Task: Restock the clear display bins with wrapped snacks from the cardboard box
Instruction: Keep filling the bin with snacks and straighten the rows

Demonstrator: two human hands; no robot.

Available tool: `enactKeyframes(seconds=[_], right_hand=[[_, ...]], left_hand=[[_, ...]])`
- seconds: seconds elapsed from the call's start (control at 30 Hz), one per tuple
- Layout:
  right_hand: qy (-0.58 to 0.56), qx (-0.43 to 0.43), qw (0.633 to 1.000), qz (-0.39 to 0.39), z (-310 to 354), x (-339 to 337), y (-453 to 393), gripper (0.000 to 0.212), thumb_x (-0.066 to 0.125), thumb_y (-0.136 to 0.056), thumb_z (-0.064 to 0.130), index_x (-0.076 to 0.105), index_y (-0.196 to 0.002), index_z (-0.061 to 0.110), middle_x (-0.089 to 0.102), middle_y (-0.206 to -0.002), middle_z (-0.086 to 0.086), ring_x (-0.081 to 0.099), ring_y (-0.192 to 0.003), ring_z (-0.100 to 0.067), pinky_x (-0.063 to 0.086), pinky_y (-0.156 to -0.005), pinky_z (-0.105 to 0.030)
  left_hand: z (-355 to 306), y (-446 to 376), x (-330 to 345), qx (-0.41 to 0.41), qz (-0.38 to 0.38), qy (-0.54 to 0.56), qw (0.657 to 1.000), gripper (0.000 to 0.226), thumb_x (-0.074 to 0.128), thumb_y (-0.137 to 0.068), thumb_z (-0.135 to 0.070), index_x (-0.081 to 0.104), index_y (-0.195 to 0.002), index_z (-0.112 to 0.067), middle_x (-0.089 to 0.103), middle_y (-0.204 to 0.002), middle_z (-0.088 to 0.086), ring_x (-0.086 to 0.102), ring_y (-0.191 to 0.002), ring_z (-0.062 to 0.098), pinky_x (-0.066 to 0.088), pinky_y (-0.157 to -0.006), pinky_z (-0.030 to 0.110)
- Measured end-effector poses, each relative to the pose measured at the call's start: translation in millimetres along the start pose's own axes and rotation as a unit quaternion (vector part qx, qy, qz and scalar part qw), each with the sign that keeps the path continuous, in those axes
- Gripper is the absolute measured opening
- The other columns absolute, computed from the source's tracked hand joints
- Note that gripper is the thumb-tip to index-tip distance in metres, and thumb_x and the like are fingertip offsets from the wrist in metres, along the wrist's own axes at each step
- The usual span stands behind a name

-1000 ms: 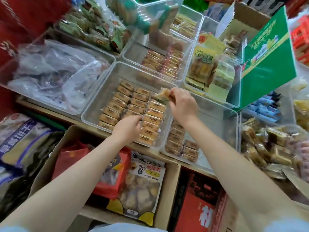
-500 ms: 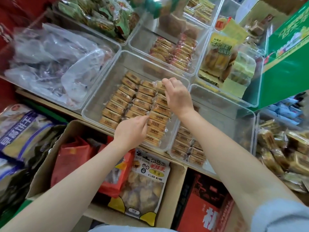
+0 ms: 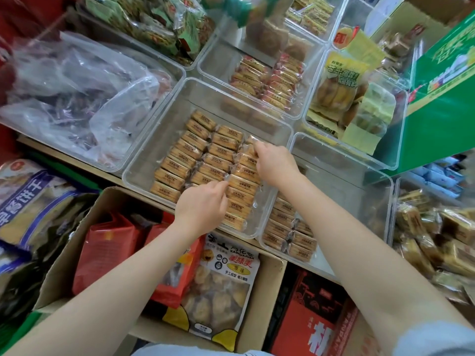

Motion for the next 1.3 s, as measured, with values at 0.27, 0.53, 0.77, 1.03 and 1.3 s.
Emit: enactKeyframes(seconds=[0.27,0.53,0.77,1.03,1.3], right_hand=[[0.037,-0.050,0.998,-0.020,15.3,1.1,54.6,0.029,0.044,-0.099,0.025,0.062,-0.121,0.016,0.063,-0.121,-0.003,0.054,-0.118,-0.024,0.033,-0.113,-0.042],[-0.223,0.002,0.962,-0.159,-41.3,-73.0,245.4,0.024,0.052,-0.095,0.015,0.073,-0.104,0.012,0.073,-0.096,-0.001,0.062,-0.080,-0.008,0.055,-0.073,-0.032],[-0.237,0.234,0.898,-0.286,-168.7,-103.0,464.6,0.019,0.053,-0.092,0.007,0.071,-0.086,0.010,0.059,-0.063,0.007,0.053,-0.058,-0.009,0.038,-0.052,-0.018],[-0.239,0.387,0.882,-0.119,-265.1,14.7,575.8,0.021,0.046,-0.097,0.018,0.067,-0.093,0.017,0.067,-0.086,0.000,0.062,-0.081,-0.021,0.053,-0.068,-0.037],[-0.223,0.321,0.918,0.068,-303.5,157.3,543.2,0.026,0.050,-0.099,0.023,0.064,-0.119,0.014,0.065,-0.123,-0.013,0.061,-0.112,-0.034,0.048,-0.080,-0.037]], left_hand=[[0.7,-1.2,0.8,0.009,-0.008,-0.014,1.000,0.046,0.032,-0.103,-0.032,0.050,-0.143,-0.019,0.066,-0.128,0.002,0.069,-0.102,0.021,0.057,-0.068,0.036],[-60.5,29.7,-36.8,0.053,-0.123,0.109,0.985,0.060,0.059,-0.092,-0.014,0.040,-0.148,-0.005,0.050,-0.144,0.016,0.046,-0.133,0.032,0.037,-0.110,0.047],[-283.3,149.5,30.5,0.254,0.112,0.263,0.924,0.044,0.058,-0.097,-0.024,0.052,-0.140,-0.017,0.050,-0.138,0.000,0.047,-0.128,0.018,0.040,-0.107,0.034],[-417.1,221.7,76.7,0.176,0.251,0.412,0.858,0.095,0.073,-0.083,-0.058,0.013,-0.155,-0.045,0.020,-0.161,-0.017,0.032,-0.145,0.012,0.042,-0.113,0.048],[-434.1,218.5,101.0,0.138,0.214,0.424,0.869,0.083,0.071,-0.089,-0.014,0.030,-0.151,-0.050,0.041,-0.150,-0.022,0.049,-0.132,0.005,0.049,-0.078,0.007]])
Point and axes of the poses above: each hand's wrist, its own y-axis away from the middle knuckle, its own x-axis out of the palm, z = x × y, the point moved 9 cm from there along -y, towards the middle knuckle
